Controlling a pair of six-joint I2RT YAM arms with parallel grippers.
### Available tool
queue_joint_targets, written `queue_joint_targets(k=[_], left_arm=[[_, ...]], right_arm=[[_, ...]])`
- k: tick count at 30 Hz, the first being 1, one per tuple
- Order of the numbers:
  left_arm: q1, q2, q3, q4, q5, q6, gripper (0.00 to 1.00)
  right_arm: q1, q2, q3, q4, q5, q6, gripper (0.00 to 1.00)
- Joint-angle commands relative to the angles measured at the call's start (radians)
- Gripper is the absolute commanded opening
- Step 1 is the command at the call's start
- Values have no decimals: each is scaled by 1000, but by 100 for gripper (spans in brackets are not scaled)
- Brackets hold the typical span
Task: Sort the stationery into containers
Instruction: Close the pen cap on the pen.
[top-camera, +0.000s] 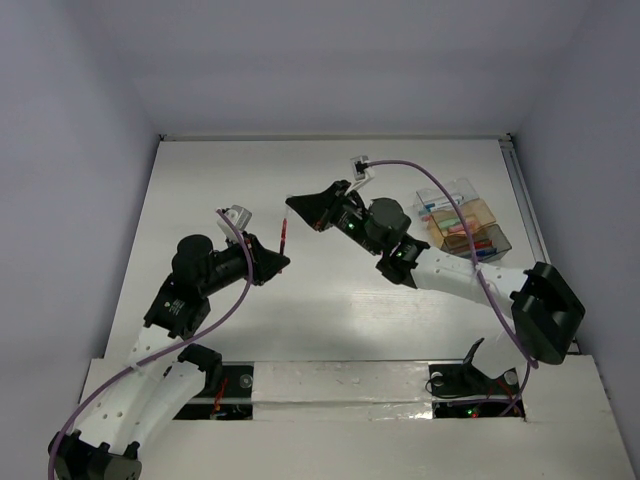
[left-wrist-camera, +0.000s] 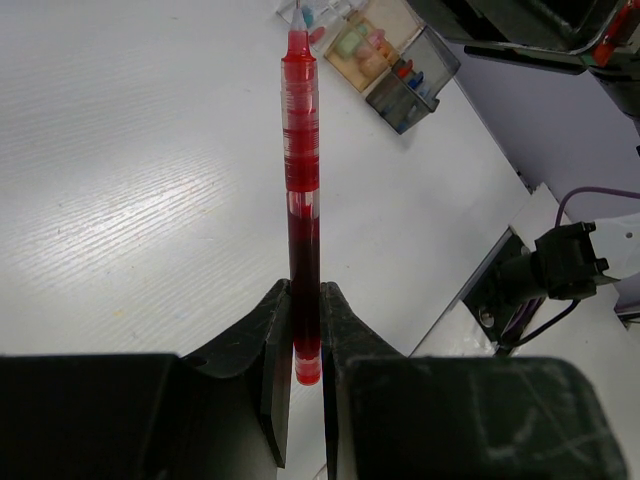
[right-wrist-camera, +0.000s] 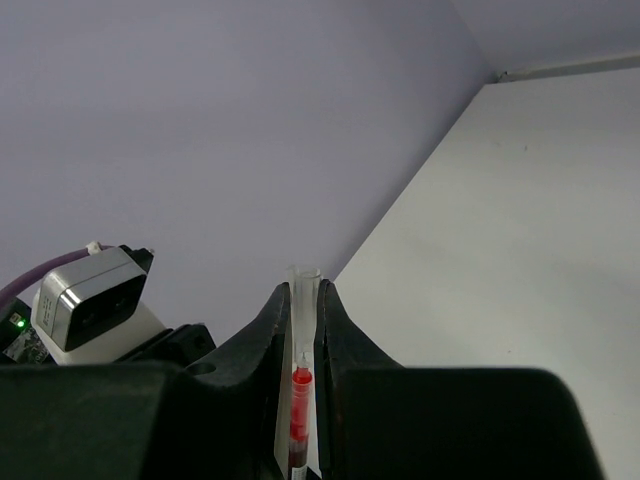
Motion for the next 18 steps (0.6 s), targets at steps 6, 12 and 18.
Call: queue_joint_targets(k=[6, 12, 18], left_arm=[[5, -1, -4, 64, 23, -3, 0], [5, -1, -4, 66, 29, -3, 0], [5, -5, -4, 66, 30, -3, 0]], right_arm=[[8, 14, 36, 84, -17, -4, 0], [8, 35, 60, 79, -21, -1, 0], [8, 54, 83, 76, -28, -3, 0]])
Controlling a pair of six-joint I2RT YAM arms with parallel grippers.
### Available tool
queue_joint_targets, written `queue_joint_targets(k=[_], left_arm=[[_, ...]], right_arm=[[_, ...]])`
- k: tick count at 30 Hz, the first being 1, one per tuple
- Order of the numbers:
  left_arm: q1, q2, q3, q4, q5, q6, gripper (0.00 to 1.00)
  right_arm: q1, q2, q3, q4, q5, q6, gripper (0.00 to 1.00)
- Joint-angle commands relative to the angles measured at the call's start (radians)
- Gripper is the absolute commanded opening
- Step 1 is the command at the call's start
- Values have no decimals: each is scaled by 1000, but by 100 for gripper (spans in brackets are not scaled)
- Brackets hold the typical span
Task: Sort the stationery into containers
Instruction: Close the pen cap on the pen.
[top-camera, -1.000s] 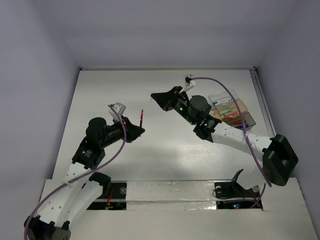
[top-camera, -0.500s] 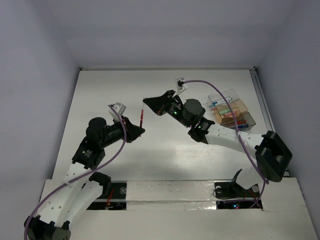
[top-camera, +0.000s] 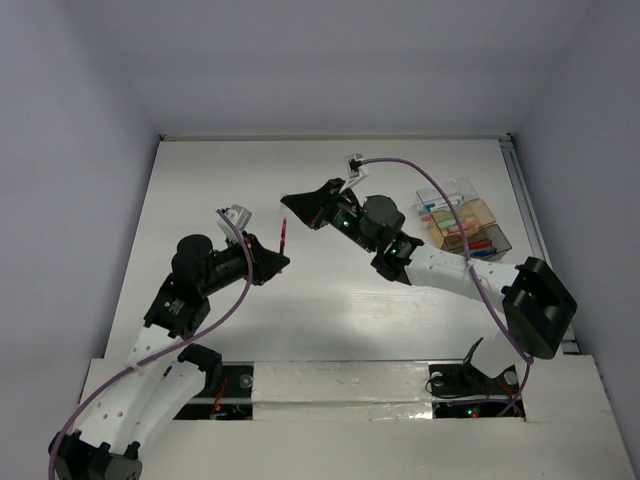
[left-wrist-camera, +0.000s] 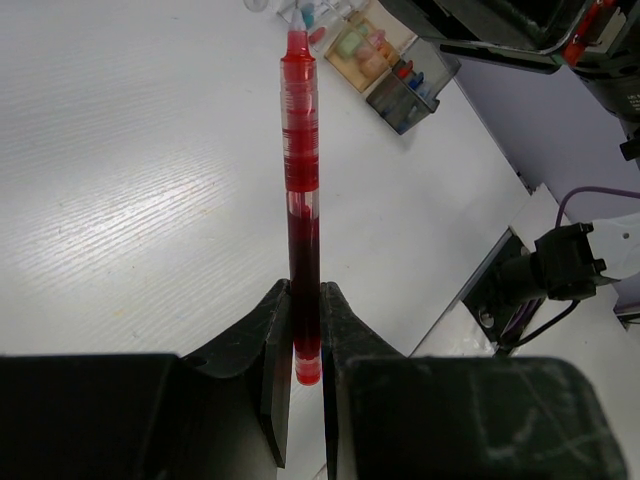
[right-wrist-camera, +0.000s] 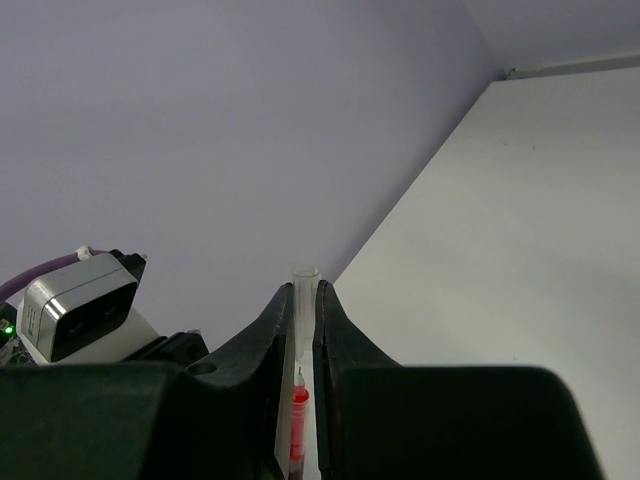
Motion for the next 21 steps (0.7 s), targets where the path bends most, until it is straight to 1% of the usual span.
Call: queue_joint_targets(k=[1, 12, 21], left_arm=[[5, -5, -4, 64, 23, -2, 0], [5, -19, 1, 50, -15, -1, 0], [5, -19, 1, 50, -16, -2, 0]], right_arm=[[7, 6, 54, 63, -10, -1, 0], [7, -30, 11, 72, -10, 6, 0], [7, -44, -9, 73, -8, 7, 0]])
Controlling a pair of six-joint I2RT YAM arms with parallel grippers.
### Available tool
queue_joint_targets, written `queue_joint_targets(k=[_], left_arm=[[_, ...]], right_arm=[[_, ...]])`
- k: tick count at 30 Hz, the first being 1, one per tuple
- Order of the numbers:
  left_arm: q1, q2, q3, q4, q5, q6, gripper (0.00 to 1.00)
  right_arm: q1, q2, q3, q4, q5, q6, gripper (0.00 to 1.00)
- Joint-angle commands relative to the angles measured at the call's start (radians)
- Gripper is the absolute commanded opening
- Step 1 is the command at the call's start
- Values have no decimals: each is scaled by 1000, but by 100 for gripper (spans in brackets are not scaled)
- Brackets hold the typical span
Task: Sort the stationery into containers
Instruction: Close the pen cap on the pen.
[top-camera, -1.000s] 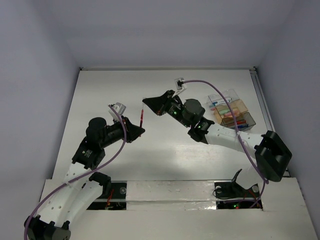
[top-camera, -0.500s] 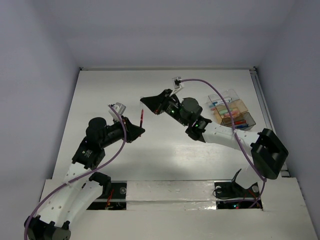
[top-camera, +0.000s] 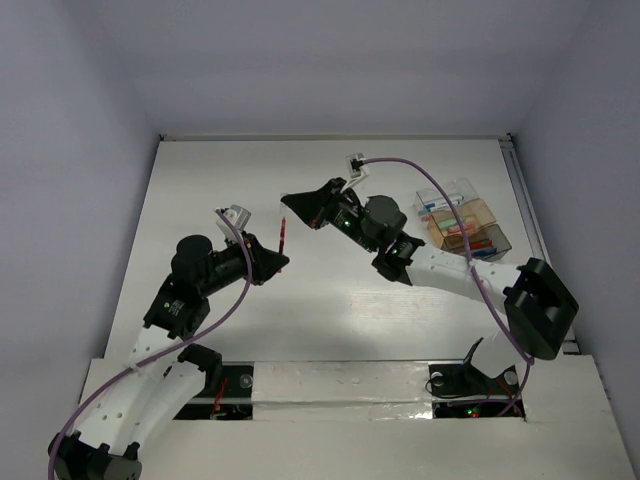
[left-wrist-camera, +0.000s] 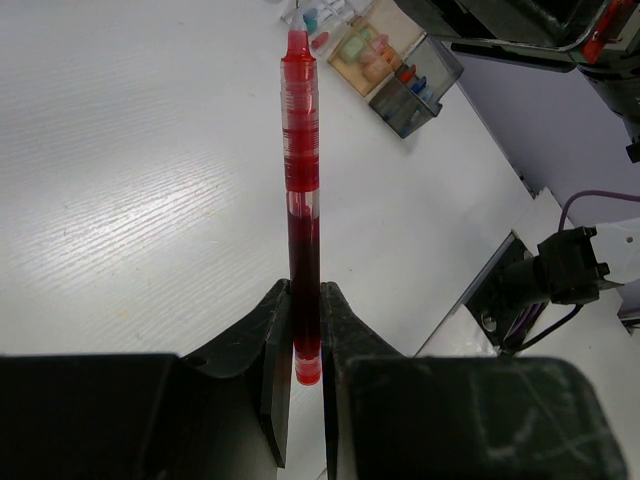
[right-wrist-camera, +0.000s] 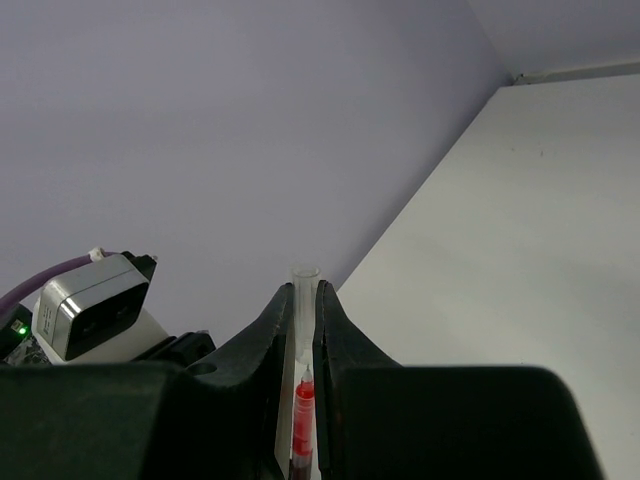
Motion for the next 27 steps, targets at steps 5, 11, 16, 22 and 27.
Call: queue_joint_targets(k=[5, 11, 16, 22, 27], left_arm=[[5, -12, 2, 48, -3, -2, 0], [5, -18, 2, 48, -7, -2, 0], [14, -19, 2, 48, -7, -2, 0], [14, -26, 2, 45, -15, -2, 0], [14, -35, 2, 47, -20, -2, 0]], right_arm=[[8, -43, -14, 54, -2, -1, 0], [17, -33, -22, 53, -36, 8, 0], [17, -19, -28, 54, -47, 14, 0], [57, -23, -50, 71, -47, 19, 0], [69, -17, -85, 88, -48, 45, 0]])
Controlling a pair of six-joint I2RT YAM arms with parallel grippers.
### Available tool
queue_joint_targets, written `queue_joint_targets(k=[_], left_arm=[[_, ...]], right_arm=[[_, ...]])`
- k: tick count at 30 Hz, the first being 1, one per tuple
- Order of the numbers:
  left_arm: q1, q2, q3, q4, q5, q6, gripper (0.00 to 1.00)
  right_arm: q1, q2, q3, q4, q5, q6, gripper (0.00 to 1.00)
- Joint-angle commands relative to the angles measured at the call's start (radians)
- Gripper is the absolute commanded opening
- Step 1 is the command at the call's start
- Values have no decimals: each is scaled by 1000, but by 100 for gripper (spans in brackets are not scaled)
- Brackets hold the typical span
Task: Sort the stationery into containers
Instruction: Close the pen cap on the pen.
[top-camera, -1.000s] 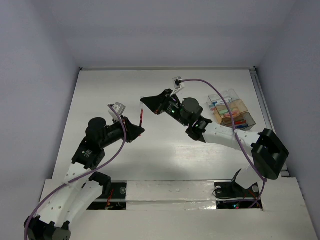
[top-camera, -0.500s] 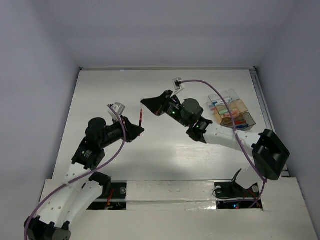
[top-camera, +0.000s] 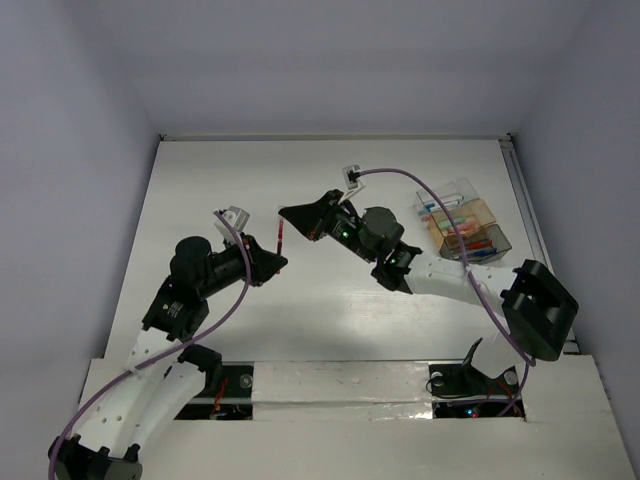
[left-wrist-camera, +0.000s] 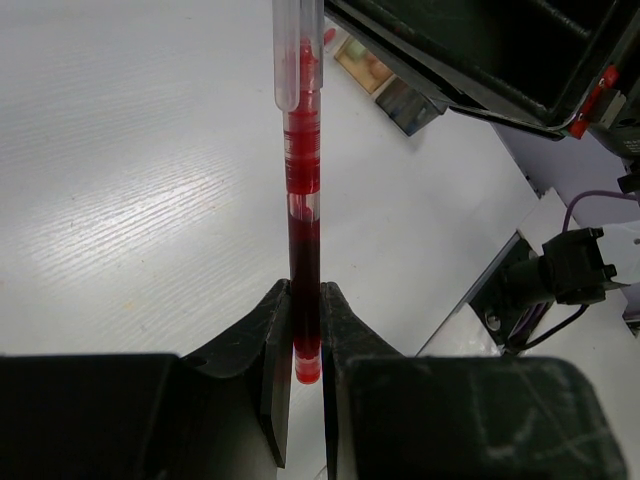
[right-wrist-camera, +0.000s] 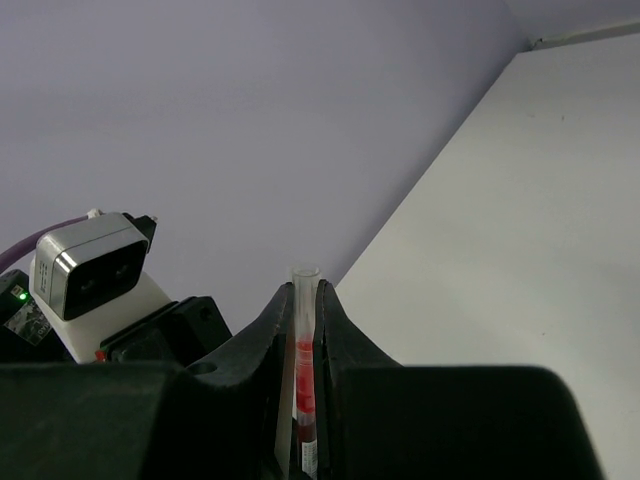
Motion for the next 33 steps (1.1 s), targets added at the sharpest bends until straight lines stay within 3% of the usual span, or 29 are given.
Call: queue_joint_targets(k=[1, 22, 33], left_arm=[[7, -21, 3, 70, -10, -2, 0], [17, -32, 30, 64, -40, 21, 0], [17, 13, 106, 91, -50, 28, 0]], right_arm=[[27, -10, -29, 52, -32, 25, 0], [73, 53, -170, 44, -368, 146, 0], [132, 56, -204, -5, -444, 138, 0]])
